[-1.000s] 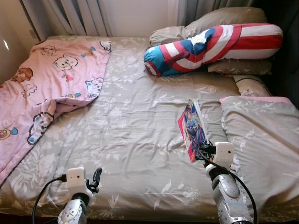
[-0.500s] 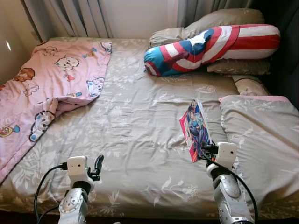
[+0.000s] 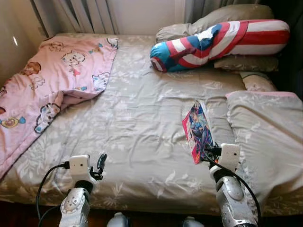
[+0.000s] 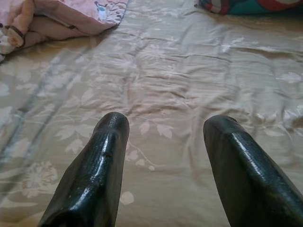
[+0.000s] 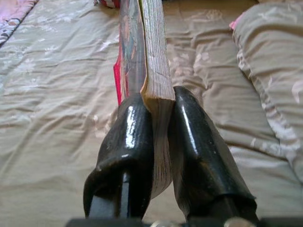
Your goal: Clean up the room
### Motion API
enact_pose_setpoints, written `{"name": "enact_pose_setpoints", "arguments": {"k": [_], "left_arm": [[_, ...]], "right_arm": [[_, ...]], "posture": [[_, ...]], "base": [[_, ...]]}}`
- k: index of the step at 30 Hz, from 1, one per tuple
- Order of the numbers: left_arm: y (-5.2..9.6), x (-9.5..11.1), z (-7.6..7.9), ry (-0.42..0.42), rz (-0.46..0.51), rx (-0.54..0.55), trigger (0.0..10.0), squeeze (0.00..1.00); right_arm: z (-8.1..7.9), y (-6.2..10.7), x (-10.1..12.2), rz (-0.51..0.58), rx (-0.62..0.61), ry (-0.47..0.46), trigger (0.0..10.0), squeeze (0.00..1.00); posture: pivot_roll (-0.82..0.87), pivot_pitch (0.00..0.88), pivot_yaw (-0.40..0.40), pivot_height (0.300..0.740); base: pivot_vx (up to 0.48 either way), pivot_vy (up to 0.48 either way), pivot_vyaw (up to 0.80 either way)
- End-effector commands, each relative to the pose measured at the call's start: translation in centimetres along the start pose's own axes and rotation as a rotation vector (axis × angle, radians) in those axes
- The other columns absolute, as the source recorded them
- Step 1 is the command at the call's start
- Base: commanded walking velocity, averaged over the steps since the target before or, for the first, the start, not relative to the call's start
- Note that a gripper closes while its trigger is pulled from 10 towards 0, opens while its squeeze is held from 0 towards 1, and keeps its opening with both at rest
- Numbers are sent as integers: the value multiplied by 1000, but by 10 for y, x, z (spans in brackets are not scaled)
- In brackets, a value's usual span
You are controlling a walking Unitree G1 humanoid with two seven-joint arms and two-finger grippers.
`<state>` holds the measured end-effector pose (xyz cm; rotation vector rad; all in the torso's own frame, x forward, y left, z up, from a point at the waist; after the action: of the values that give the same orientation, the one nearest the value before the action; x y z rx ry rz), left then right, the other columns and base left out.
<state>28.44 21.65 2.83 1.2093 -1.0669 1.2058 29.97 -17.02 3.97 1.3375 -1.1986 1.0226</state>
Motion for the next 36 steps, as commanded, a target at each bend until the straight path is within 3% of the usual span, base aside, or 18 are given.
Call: {"name": "enact_pose_setpoints", "arguments": {"k": [1,28,36], "left_arm": [[3,-5,0,5,-24,-1,10000,0],[4,-4,2,4,-35,-15,10000,0],[4,-4,2,1,-37,-15,10000,0]], "right_arm": [[1,-1,6,36,-9,-14,10000,0],[1,-1,4,35,-13,-22,10000,0],[2,-1,4,38,-15,-25,10000,0]], "posture": [[9,148,2,638],[13,148,5,638],[13,148,6,638]], "base": [[0,0,0],[0,0,0],[254,0,0]]}}
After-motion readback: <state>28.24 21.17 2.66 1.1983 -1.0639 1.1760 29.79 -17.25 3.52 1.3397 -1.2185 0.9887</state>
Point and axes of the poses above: a point about 5 cm out from each wrist's last joint towards the gripper, its own y axis pointing back from the gripper into the wrist, its own x axis along the axis of the wrist's last joint, z = x × y, the point moved 1 cm from there along -y, pointing out of the wrist towards the gripper, and after that the axes turned 1 degree about y, right-handed, at the moved point
